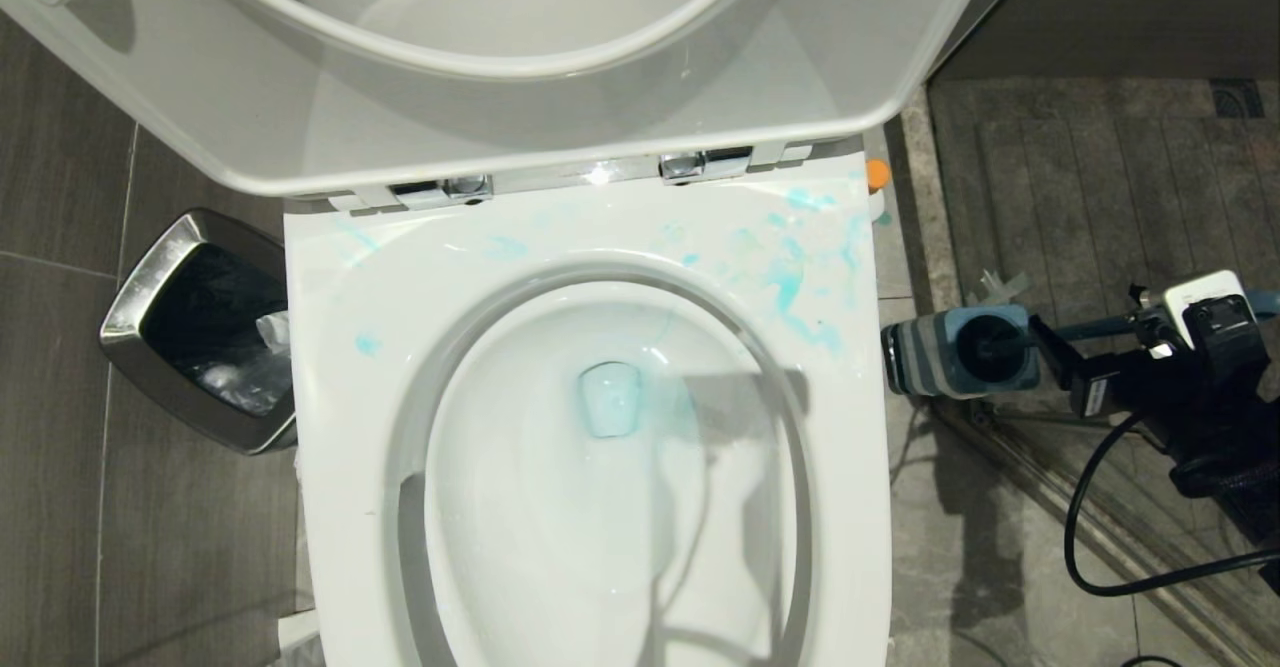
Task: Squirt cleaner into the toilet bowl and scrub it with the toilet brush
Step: Scrub the toilet bowl
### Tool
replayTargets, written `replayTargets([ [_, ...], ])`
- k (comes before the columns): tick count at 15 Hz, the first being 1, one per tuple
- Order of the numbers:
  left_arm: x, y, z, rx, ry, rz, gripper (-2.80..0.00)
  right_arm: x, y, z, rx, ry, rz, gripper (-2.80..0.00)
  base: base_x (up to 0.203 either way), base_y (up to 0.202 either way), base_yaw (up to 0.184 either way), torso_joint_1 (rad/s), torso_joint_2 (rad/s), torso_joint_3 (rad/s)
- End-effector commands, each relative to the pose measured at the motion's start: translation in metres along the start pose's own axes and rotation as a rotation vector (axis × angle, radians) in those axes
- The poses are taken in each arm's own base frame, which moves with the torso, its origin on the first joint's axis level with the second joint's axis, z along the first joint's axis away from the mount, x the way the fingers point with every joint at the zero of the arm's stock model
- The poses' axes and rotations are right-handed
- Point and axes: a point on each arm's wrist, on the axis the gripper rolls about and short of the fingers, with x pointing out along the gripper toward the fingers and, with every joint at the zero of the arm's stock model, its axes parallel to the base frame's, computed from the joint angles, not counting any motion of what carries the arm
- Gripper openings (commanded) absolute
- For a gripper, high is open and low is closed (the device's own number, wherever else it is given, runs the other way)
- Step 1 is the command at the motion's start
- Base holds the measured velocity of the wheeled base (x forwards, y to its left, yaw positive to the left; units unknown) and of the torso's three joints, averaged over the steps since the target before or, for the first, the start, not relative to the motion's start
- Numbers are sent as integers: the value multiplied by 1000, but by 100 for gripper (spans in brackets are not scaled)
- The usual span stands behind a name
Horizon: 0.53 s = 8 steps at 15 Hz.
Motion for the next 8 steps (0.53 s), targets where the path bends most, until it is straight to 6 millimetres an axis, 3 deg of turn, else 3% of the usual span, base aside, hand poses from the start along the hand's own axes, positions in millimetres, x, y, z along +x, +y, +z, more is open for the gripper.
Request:
replayTargets([
  [1,0,0,0,-1,1,0,-280,0,0,0,-3,-5,0,-280,0,0,0,0,0,0],
  [8,0,0,0,-1,1,0,-280,-2,1,0,-3,-5,7,-280,0,0,0,0,0,0],
])
